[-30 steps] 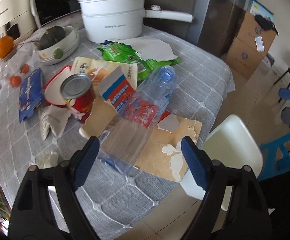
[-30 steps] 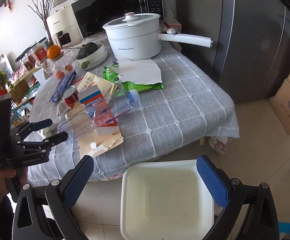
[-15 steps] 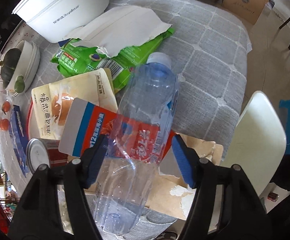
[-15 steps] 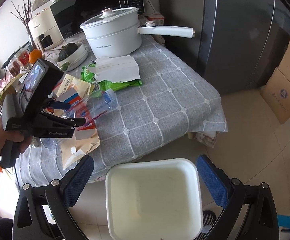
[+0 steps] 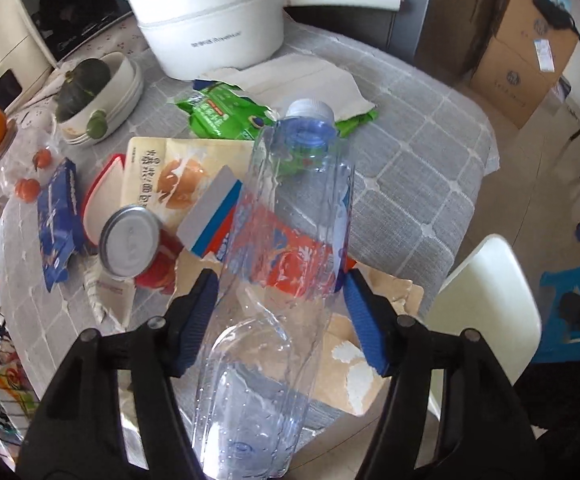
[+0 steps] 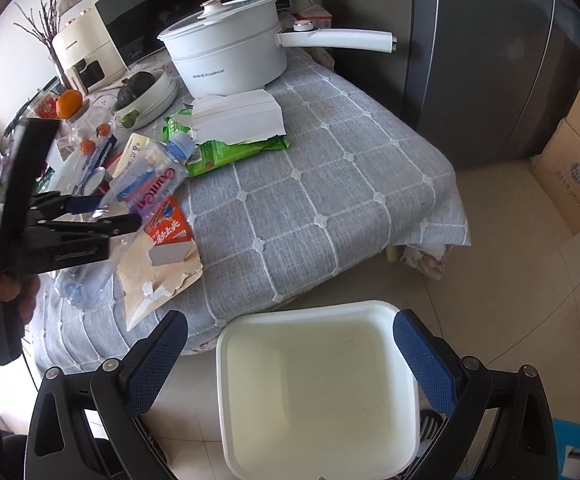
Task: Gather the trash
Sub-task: 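Lift the bottle with the left tool while the right tool grasps the orange carton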
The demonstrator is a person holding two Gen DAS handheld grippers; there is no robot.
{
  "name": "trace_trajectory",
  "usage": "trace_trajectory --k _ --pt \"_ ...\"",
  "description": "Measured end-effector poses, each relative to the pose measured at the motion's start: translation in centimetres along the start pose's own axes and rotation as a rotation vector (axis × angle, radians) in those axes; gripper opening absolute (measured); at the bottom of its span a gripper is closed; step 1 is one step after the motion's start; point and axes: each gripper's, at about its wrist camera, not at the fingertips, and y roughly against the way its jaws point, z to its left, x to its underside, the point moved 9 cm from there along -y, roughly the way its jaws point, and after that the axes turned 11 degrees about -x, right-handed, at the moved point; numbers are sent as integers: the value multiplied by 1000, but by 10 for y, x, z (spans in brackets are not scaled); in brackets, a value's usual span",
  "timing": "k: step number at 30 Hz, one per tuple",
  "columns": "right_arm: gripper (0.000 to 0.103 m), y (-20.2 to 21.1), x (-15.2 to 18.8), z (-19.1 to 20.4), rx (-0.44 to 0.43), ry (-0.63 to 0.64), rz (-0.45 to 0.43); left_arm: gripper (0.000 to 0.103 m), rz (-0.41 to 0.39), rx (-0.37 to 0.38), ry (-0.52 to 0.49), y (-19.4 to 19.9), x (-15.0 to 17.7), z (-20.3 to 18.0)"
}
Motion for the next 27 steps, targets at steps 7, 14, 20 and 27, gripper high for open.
trace_trajectory --k 7,14,20,27 --pt "102 -52 3 39 -136 -19 77 66 -118 22 232 61 38 42" --pt "62 -117 15 73 -326 -235 173 66 -242 73 408 80 73 71" --pt "38 -147 13 91 -361 -308 159 66 -223 77 438 82 88 87" --pt "8 -151 2 98 -443 -383 117 66 -228 84 506 83 103 102"
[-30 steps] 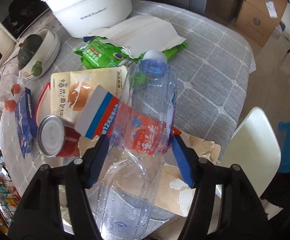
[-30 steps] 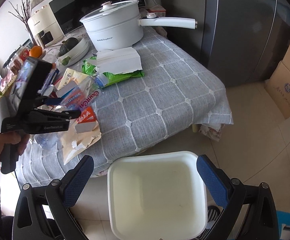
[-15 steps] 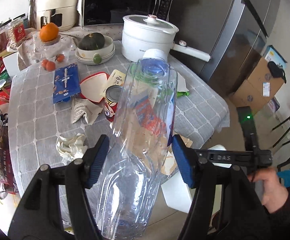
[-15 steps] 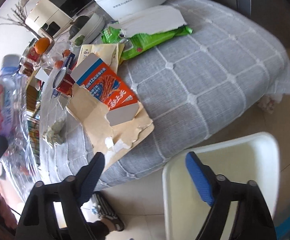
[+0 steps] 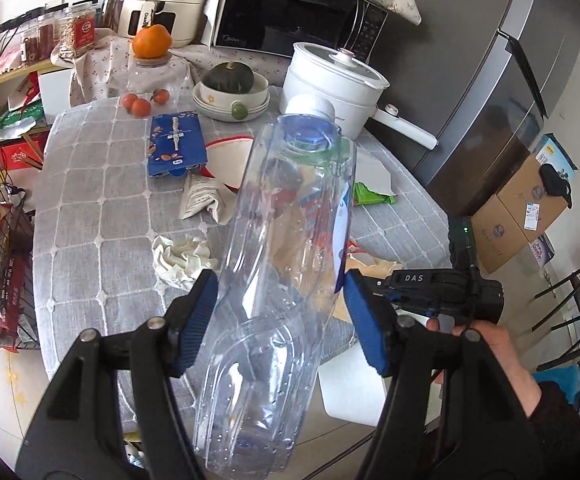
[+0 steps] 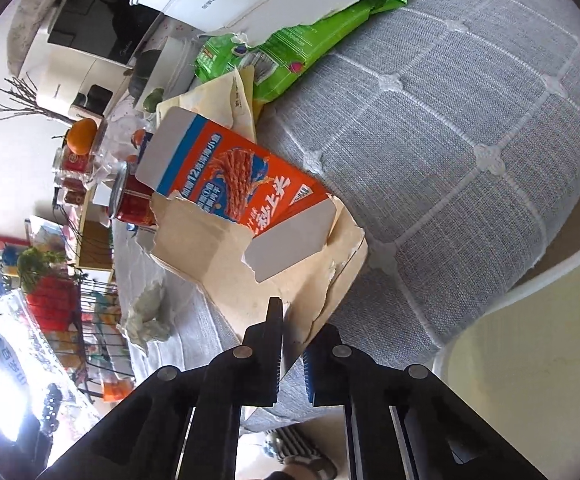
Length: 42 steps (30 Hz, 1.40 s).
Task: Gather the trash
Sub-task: 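Lift the bottle with the left tool while the right tool grasps the orange carton, then carry both items over the white bin and open both tools to drop them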
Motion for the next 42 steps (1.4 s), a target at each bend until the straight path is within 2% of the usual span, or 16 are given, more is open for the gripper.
trace_trajectory --k 5,10,15,20,24,28,36,42 --pt "2 26 -1 30 -31 80 -49 66 -13 8 48 6 -1 8" --pt "2 65 -1 55 -80 149 -112 66 -30 2 45 11 1 10" --pt "2 111 -1 53 -110 162 -182 66 -30 2 40 12 7 10" --pt "2 160 7 44 -61 203 -221 66 -56 12 17 19 13 0" --pt "2 203 14 17 11 229 -254 66 -65 31 -31 22 19 -13" --pt "2 232 32 -24 99 216 -242 66 -52 71 -74 22 29 -33" --pt "2 247 81 -108 214 132 -129 66 -23 118 -176 17 56 -80" --pt "2 224 106 -148 255 70 -5 66 -9 149 -255 10 72 -117"
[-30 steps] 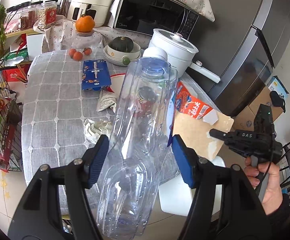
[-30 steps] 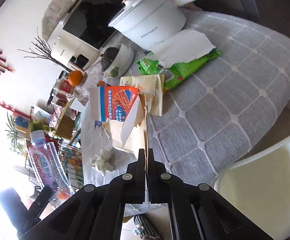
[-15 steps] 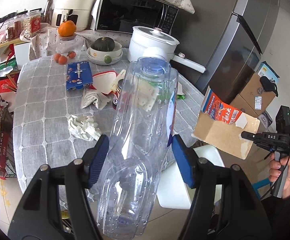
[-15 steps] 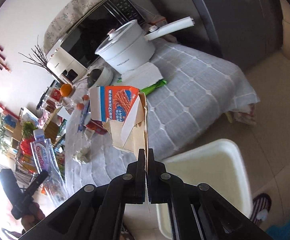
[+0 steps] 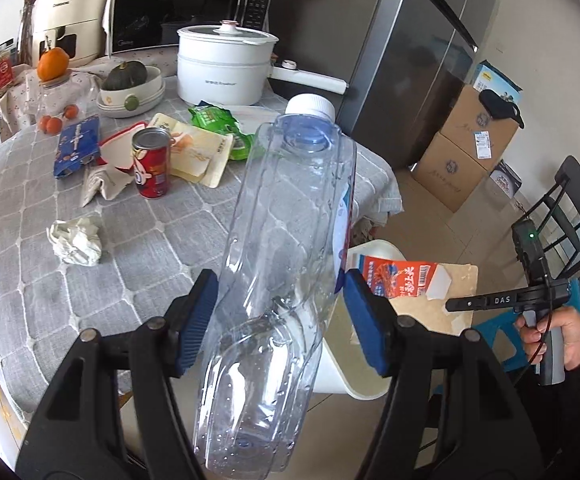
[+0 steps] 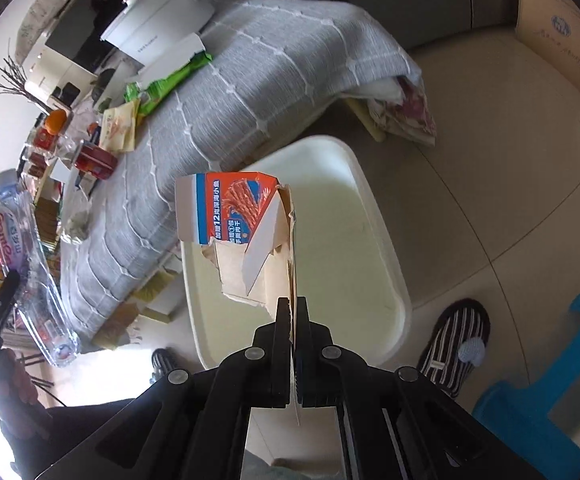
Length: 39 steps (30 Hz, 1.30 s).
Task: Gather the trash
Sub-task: 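Carry both items over the white bin and open both tools to drop them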
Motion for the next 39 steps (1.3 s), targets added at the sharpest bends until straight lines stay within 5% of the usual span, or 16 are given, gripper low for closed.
trace_trajectory --k 8,10,12,14,24,39 --pt "7 -23 9 -18 40 -29 66 66 37 63 -51 -19 5 -42" --pt "17 -19 8 -21 18 -54 59 66 46 80 -60 -23 7 -54" --pt "46 -11 6 -23 -2 -83 38 66 59 96 -66 -29 9 -65" --pt "55 2 2 -23 -8 -86 -4 66 75 111 -70 -37 10 -77" --pt "63 43 -12 -45 116 -45 -107 66 133 181 -119 -86 21 -136" --pt "66 58 -8 -72 160 -62 -123 68 209 150 -177 -136 44 -162"
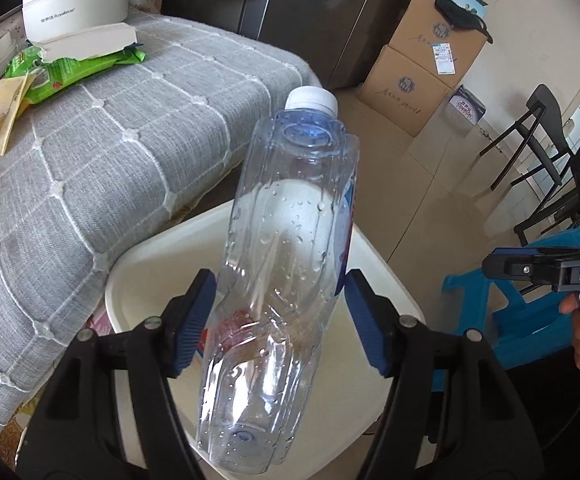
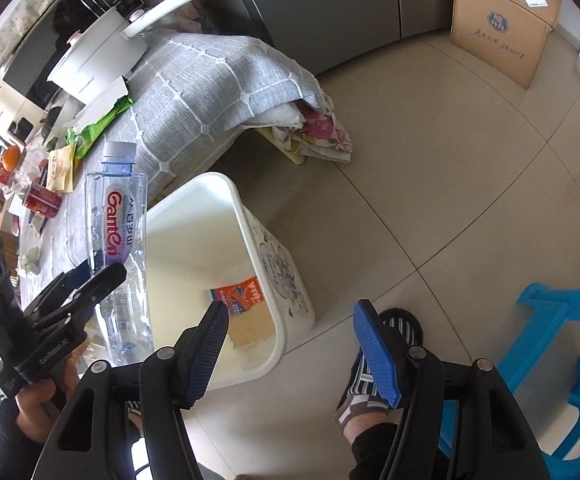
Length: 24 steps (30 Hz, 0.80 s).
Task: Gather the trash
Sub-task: 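Carry both items over the white bin and open both tools to drop them, then reach the left tool to the crumpled white tissue and close on it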
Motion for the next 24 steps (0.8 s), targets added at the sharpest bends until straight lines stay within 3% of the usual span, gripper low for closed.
trace_trajectory --k 5,15,24 --pt "68 4 0 0 6 2 -5 83 18 -58 35 10 -1 21" --pt "75 5 -14 33 6 74 -34 98 -31 -192 122 62 0 89" --pt "80 -13 -25 98 18 207 -19 102 -79 -316 229 98 12 165"
